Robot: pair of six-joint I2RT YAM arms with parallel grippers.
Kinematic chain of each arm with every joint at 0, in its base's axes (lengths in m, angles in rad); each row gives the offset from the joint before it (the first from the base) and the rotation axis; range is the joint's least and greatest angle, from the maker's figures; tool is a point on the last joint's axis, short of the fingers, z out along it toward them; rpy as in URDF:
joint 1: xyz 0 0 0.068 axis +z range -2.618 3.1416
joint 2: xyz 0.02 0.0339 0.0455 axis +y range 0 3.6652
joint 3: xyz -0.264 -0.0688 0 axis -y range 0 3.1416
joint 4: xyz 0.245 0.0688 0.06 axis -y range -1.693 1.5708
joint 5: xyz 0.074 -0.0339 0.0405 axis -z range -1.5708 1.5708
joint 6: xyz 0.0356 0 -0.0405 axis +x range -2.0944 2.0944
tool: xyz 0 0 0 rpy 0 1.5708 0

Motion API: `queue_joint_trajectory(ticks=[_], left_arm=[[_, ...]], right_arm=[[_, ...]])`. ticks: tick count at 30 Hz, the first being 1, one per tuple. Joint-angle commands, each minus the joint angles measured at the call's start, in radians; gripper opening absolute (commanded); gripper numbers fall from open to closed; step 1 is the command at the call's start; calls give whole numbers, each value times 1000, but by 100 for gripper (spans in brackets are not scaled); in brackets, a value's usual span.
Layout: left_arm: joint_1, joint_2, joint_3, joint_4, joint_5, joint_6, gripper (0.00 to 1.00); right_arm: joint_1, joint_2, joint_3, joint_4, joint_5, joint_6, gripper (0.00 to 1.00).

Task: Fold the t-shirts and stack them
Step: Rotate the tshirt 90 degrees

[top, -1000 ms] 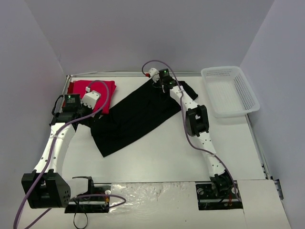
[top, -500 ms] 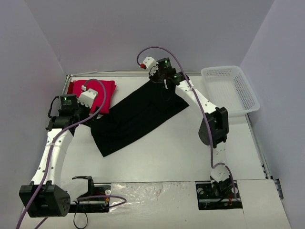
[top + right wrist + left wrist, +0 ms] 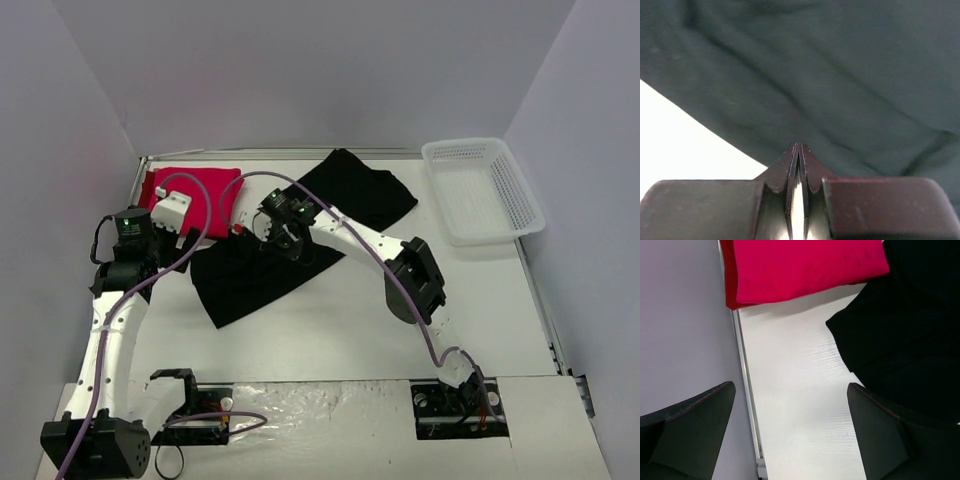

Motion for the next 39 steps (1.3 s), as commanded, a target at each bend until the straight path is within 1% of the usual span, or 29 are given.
queue_joint_trajectory(ticks=[1,5,7,10,13,16,17,20,26,29,32,33,35,36,39], left_arm=[[25,-9,30,10,-45,-31,94],[41,-9,26,19,-45,-43,94],[58,-13,23,27,-71,-50,94],[87,-17,23,31,-68,-68,94],[109,-17,21,32,-56,-76,94],[118,-17,16,33,-54,-80,94],[121,-17,16,35,-30,-82,94],[130,-21,13,36,-18,-85,94],[141,-29,4,38,-5,-85,94],[143,-27,4,38,7,-86,94],[143,-24,12,38,16,-88,94],[143,-23,13,38,19,-89,94],[143,-20,18,35,30,-91,94],[143,-15,21,33,41,-91,94],[143,-9,33,25,53,-91,94]], right_arm=[[64,16,32,-74,4,1,0],[107,59,72,-93,2,-3,0],[117,84,92,-96,5,-9,0],[120,122,147,-106,1,-14,0],[120,162,166,-109,-2,-20,0],[120,196,180,-109,-10,-22,0],[120,213,187,-109,-16,-22,0],[120,245,212,-109,-28,-20,0],[124,277,229,-120,-31,-14,0],[126,254,169,-128,-50,-9,0],[129,198,53,-131,-73,-9,0],[127,181,-16,-131,-84,-11,0],[127,132,-82,-143,-91,-22,0],[127,106,-148,-157,-94,-23,0],[126,72,-236,-182,-90,-34,0]])
